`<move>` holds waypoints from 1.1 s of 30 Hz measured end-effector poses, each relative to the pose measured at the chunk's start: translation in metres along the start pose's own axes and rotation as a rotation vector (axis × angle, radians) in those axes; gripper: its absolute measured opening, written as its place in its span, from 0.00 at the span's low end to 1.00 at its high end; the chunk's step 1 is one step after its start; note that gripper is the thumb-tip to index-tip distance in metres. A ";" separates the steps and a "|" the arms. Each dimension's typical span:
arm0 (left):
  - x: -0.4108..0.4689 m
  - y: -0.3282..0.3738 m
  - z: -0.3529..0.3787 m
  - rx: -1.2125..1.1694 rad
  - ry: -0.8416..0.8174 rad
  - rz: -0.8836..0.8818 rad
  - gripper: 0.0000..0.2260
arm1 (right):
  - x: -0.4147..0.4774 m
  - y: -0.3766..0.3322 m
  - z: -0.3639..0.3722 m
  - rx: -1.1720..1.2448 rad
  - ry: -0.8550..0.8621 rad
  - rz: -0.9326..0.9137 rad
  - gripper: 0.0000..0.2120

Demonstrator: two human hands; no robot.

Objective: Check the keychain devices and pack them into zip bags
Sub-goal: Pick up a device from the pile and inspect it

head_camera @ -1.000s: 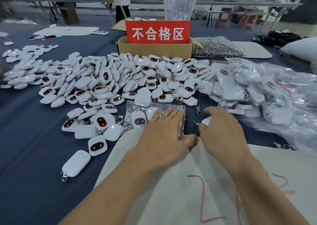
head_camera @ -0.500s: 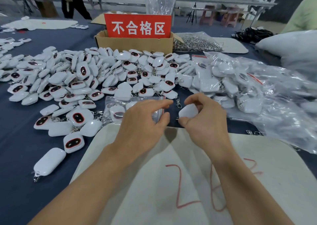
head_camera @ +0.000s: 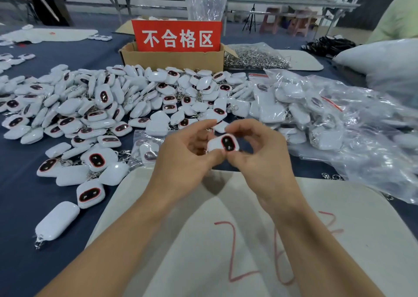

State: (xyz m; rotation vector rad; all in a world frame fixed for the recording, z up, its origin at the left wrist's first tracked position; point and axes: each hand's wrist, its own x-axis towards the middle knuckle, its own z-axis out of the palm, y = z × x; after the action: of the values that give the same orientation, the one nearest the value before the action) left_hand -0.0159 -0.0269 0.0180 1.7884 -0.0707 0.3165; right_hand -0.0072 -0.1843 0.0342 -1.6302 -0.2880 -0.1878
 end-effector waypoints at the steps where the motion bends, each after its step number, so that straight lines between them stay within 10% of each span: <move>1: 0.000 -0.001 0.000 -0.021 -0.008 -0.012 0.28 | -0.001 -0.001 0.002 0.062 0.015 0.064 0.22; 7: -0.005 -0.003 0.004 -0.090 0.109 -0.032 0.18 | -0.002 -0.002 0.007 0.283 -0.079 0.437 0.07; 33: -0.005 0.001 0.002 -0.091 -0.058 -0.027 0.08 | -0.001 -0.006 0.005 0.226 0.032 0.389 0.18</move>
State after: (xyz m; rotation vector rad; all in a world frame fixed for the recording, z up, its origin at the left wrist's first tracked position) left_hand -0.0206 -0.0300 0.0171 1.7066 -0.1005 0.2377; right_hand -0.0097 -0.1790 0.0390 -1.4258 0.0354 0.1115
